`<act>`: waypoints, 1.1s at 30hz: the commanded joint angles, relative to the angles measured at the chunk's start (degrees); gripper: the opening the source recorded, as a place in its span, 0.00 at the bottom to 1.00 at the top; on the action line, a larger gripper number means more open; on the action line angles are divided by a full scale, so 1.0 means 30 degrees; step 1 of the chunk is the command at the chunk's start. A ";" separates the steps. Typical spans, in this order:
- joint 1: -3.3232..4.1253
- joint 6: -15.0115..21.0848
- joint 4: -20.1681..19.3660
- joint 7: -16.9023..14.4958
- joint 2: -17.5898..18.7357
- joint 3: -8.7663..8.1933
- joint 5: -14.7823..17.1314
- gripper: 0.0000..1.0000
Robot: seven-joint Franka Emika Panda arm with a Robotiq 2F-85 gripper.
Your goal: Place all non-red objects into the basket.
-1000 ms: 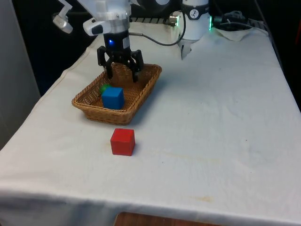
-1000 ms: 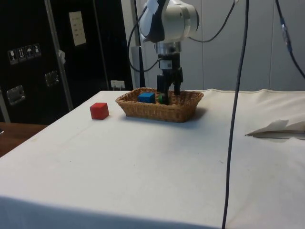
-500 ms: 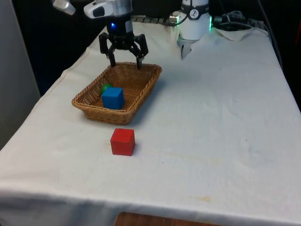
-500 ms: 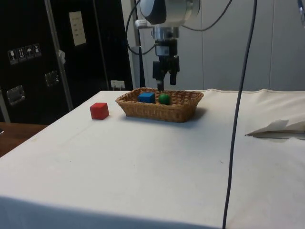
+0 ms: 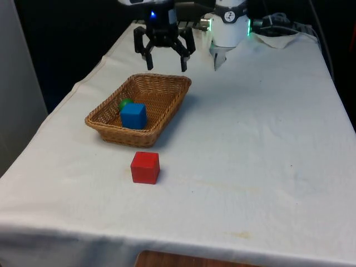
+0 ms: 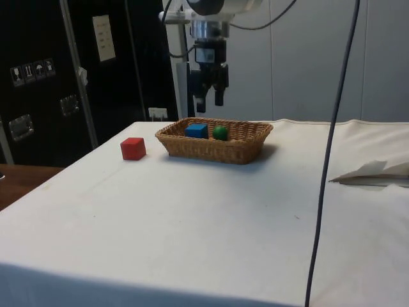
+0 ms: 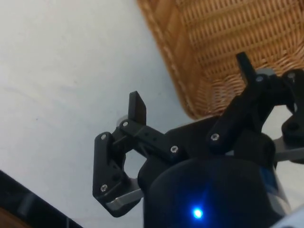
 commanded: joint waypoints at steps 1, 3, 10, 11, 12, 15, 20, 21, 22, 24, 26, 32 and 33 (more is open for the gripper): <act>0.0229 0.0115 -0.0095 0.0573 -0.0210 0.0019 -0.0439 1.00; 0.0267 0.0134 -0.0115 0.0879 -0.0420 0.0248 -0.0630 1.00; 0.0344 0.0191 -0.0115 0.1604 -0.0898 0.1012 -0.0974 1.00; 0.0363 0.0210 -0.0115 0.1662 -0.0955 0.1108 -0.0993 1.00; 0.0363 0.0229 -0.0115 0.1700 -0.0993 0.1222 -0.1012 1.00; 0.0401 0.0325 -0.0095 0.1814 -0.1127 0.1604 -0.0993 1.00; 0.0439 0.0439 -0.0095 0.1910 -0.1222 0.1986 -0.0993 1.00; 0.0458 0.0497 -0.0076 0.1967 -0.1241 0.2177 -0.0974 1.00; 0.0477 0.0535 -0.0057 0.2005 -0.1261 0.2273 -0.0974 1.00; 0.0477 0.0592 -0.0038 0.2044 -0.1280 0.2445 -0.0955 1.00; 0.0344 0.0439 0.0038 0.1776 -0.1261 0.2636 -0.0688 1.00; 0.0535 0.1127 0.0095 0.2540 -0.1089 0.3285 -0.1070 1.00; 0.0535 0.1203 0.0115 0.2655 -0.1050 0.3400 -0.1127 1.00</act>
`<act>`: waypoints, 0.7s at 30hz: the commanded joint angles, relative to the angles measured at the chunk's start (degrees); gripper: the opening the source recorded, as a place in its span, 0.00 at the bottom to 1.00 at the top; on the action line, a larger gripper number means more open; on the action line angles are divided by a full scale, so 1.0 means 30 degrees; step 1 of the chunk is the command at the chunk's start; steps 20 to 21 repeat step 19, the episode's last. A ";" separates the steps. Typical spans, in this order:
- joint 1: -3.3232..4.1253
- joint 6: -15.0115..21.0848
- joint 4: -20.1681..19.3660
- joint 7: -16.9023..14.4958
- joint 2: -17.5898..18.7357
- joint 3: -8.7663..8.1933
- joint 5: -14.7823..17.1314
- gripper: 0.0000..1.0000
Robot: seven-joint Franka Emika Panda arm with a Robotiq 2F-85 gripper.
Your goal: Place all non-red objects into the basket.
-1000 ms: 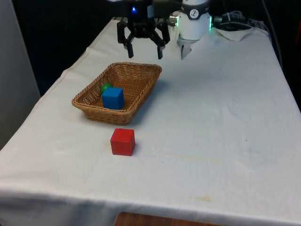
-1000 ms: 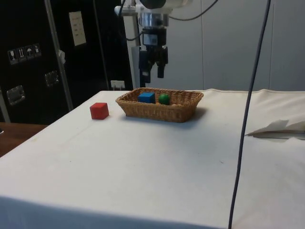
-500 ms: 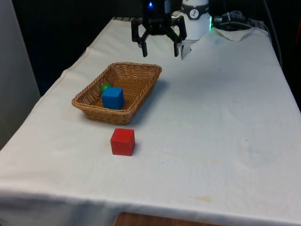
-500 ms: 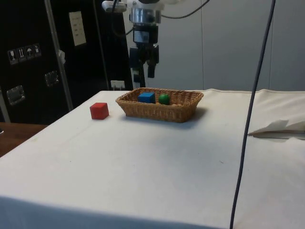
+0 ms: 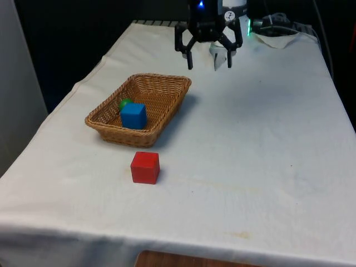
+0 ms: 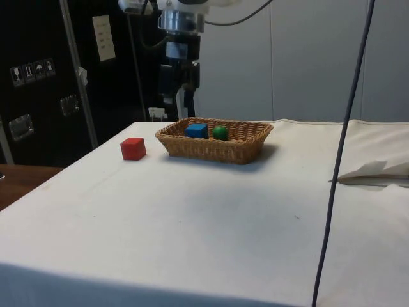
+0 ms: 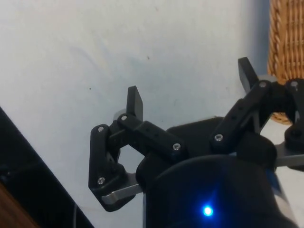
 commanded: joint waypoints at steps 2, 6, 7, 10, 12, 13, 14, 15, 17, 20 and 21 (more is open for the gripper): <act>0.0000 0.0095 0.0000 0.0095 0.0019 0.0115 -0.0057 1.00; 0.0153 0.0649 0.0153 0.1337 0.0325 0.0535 -0.1070 1.00; 0.0172 0.0764 0.0153 0.1490 0.0382 0.0611 -0.1222 1.00; 0.0172 0.1070 0.0172 0.1967 0.0554 0.0821 -0.1719 1.00; 0.0191 0.1184 0.0172 0.2158 0.0630 0.0898 -0.1891 1.00; 0.0191 0.1375 0.0210 0.2464 0.0745 0.1012 -0.2196 1.00; 0.0191 0.1490 0.0229 0.2655 0.0821 0.1089 -0.2368 1.00; 0.0210 0.1566 0.0267 0.2827 0.0879 0.1146 -0.2559 1.00; 0.0210 0.1719 0.0325 0.3189 0.1012 0.1280 -0.2922 1.00; 0.0038 0.1642 0.0325 0.3247 0.0936 0.1604 -0.2960 1.00; 0.0038 0.1642 0.0325 0.3247 0.0936 0.1604 -0.2960 1.00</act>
